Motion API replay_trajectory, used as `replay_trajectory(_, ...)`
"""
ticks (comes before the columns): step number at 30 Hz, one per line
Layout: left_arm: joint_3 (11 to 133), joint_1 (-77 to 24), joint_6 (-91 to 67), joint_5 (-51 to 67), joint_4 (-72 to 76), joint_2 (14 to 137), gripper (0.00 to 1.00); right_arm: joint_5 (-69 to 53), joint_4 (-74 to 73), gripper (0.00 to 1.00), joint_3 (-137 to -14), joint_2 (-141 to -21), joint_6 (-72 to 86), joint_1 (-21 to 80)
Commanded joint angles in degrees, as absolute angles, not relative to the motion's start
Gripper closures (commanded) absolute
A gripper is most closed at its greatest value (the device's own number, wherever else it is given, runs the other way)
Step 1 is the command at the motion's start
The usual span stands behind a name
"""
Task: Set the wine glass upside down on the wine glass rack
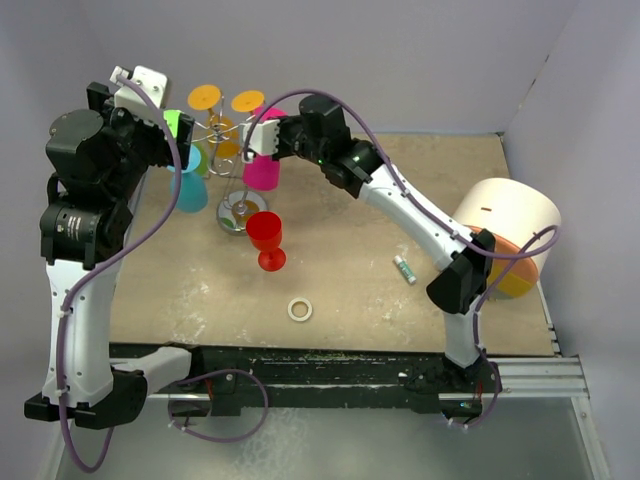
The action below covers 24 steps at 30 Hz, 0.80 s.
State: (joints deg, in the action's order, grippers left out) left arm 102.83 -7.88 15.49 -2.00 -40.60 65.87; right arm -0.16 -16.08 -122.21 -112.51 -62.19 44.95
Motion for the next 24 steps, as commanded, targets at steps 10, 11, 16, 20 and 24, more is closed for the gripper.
replay_trajectory(10, 102.7, -7.0, 16.8, -3.6, -37.3, 64.7, 0.01, -4.6, -15.1, 1.00, -127.2, -113.2, -63.2, 47.3)
replay_trajectory(11, 102.7, -7.0, 16.9, -3.6, -37.4, 64.7, 0.01, -4.8, -15.2, 1.00, -127.3, -113.2, -63.2, 47.3)
replay_trajectory(16, 102.5, -6.9, 17.2, -3.8, -37.3, 64.4, 0.01, -5.0, -15.7, 1.00, -127.4, -113.1, -63.4, 47.8)
replay_trajectory(20, 101.9, -6.9, 17.2, -3.7, -37.0, 64.1, 0.01, -4.5, -15.7, 1.00, -127.1, -113.2, -64.0, 48.0)
replay_trajectory(24, 101.6, -6.9, 17.3, -3.8, -37.0, 64.0, 0.01, -4.5, -16.1, 1.00, -127.0, -112.8, -64.5, 48.1)
